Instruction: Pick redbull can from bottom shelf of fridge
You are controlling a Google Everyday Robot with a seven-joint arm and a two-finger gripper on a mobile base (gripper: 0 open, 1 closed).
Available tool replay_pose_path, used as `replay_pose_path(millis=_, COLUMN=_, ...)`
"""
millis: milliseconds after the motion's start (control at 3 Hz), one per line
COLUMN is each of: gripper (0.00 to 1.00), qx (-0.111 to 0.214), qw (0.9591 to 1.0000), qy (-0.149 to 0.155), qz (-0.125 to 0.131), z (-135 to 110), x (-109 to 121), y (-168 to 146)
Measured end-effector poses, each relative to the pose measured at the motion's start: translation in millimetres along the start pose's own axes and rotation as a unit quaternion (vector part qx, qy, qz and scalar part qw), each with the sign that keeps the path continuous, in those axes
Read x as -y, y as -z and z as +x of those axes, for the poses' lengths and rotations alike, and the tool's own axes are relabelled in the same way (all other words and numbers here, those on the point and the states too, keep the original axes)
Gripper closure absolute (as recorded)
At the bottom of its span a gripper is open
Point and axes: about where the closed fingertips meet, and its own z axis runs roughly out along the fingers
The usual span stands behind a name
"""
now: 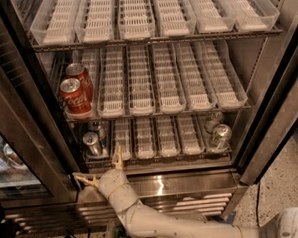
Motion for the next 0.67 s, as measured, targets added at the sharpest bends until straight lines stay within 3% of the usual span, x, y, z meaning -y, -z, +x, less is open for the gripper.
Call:
replay_pose_path(millis=333, gripper=0.16, qx=0.000, qw=0.9999, qy=0.007, qz=0.011, z=3.2, x=6.2, y=-4.5)
replay_pose_path(millis=667, gripper=0.39, qx=0.003, qw=0.9998, qy=0.010, qz=0.017, z=4.2, x=8.6, y=-6.7)
